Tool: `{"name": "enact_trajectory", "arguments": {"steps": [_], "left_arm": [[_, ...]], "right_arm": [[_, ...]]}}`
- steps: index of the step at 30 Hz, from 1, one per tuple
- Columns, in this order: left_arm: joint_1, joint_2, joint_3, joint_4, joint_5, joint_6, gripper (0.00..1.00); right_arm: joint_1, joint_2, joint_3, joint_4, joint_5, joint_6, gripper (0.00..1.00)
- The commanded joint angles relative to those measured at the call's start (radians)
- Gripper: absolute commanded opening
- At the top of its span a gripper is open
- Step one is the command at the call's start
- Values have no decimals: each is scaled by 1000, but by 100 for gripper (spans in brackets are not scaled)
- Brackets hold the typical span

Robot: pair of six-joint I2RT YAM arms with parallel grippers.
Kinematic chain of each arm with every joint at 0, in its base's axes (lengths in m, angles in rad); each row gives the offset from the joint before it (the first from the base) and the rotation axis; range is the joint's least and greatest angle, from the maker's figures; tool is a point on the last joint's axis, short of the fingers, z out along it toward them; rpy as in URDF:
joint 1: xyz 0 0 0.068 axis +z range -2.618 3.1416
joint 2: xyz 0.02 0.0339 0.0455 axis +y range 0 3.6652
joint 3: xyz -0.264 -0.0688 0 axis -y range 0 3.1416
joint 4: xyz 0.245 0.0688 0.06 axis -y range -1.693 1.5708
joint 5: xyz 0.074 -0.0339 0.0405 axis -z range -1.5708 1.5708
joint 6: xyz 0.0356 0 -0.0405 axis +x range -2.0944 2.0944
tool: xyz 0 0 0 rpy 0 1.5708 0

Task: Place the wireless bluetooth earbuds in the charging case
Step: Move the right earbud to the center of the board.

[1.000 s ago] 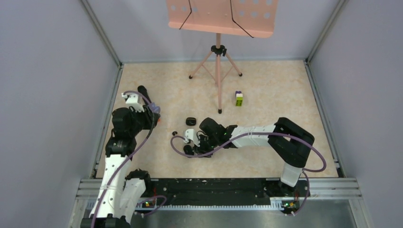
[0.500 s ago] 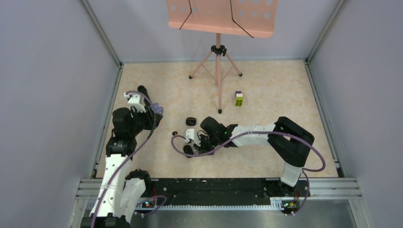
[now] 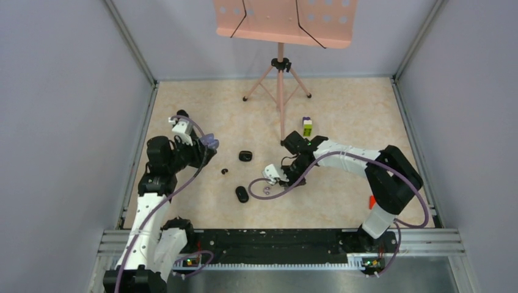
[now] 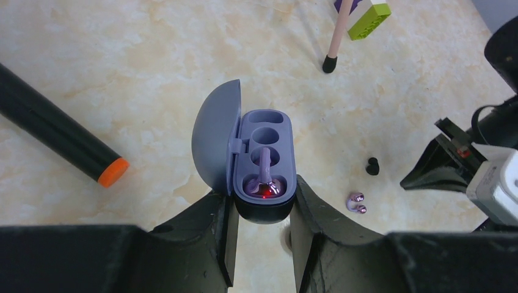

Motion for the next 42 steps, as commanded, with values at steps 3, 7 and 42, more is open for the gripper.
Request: {"name": "enact_trajectory", "arguments": {"steps": [3, 7, 42], "left_arm": [[6, 42, 47, 64, 81, 15, 0], [6, 63, 68, 67, 62, 13, 0], [121, 9, 53, -93, -49, -15, 0]], "right_arm": [[-196, -20, 22, -245, 56, -381, 4], [-227, -94, 9, -182, 3, -200, 13], [150, 407, 602, -411, 89, -269, 20]]}}
